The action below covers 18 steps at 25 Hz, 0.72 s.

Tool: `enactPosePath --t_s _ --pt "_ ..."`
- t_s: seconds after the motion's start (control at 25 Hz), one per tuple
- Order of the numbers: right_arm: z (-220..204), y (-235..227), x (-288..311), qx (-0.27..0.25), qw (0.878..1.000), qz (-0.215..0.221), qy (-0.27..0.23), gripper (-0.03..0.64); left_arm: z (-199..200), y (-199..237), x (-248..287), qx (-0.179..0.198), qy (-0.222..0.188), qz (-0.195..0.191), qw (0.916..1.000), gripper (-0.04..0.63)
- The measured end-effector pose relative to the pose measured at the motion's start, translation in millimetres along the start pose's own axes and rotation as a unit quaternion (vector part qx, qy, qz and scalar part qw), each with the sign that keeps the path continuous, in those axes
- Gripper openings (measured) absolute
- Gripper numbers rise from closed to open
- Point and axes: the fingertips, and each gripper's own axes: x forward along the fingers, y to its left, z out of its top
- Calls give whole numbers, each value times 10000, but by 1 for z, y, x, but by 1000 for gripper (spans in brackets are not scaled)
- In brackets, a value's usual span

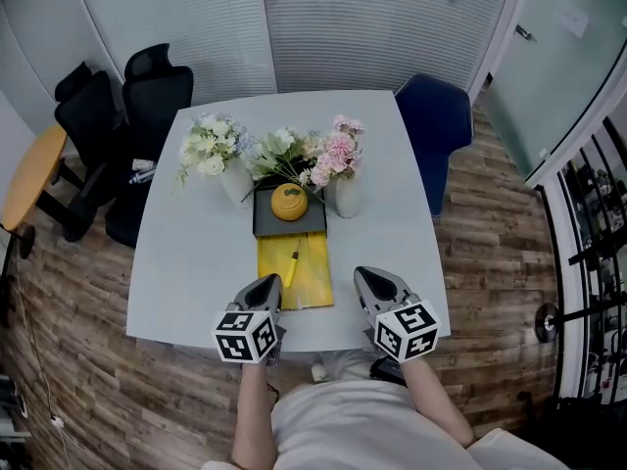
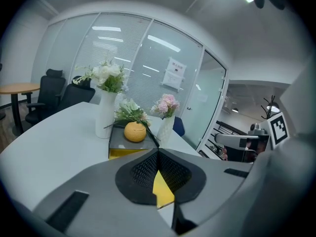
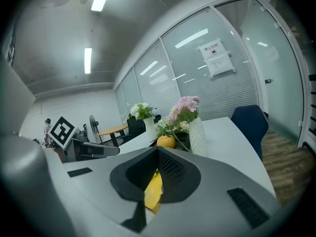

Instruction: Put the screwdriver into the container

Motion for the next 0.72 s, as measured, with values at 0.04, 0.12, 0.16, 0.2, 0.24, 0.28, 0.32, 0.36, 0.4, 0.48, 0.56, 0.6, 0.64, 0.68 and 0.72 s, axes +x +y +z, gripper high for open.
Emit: enactPosePath --t_s 0.04,0.12,0.16,0.2,0.24,0.28,0.32,0.36,0.4,0.48,0.56,0.6,0.64,0.68,0.72 --pt "0 0 0 4 10000 0 9 15 0 0 0 0 -2 1 10000 6" --pt "-2 0 0 -3 10000 5 37 14 0 0 -1 -16 -10 1 10000 6" --pt "-2 0 0 -12 10000 9 47 15 0 0 -1 -26 -17 -1 10000 6" --pt "-2 1 -1 -22 10000 15 54 15 0 0 -2 -35 -24 -3 10000 6" --pt "-2 1 -1 -31 10000 21 59 14 1 0 -2 -42 -29 -5 10000 6" --pt "-2 2 -1 -33 10000 28 65 15 1 0 -3 -48 -30 -8 10000 6" --pt "-2 2 -1 -24 10000 38 72 14 1 1 -3 -56 -28 -14 10000 6" --pt "-2 3 0 0 10000 54 76 14 1 1 -3 -63 -24 -24 10000 6" --pt "-1 3 0 33 9999 74 78 14 1 1 -2 -69 -16 -38 10000 6" --pt "-1 4 2 56 9999 103 87 14 0 2 0 -77 6 -72 9999 6" --pt "-2 4 4 15 9999 109 114 14 0 1 1 -77 14 -99 9999 6" --pt "-2 3 5 -5 9999 111 123 14 1 1 2 -78 7 -108 9999 6" --pt "-2 2 5 -25 9999 113 128 14 2 1 3 -81 -7 -115 9999 6" --pt "-1 1 6 -46 9998 116 130 14 3 0 4 -88 -24 -121 9999 6" --pt "0 -1 6 -68 9998 120 131 14 4 0 5 -95 -44 -127 9999 6"
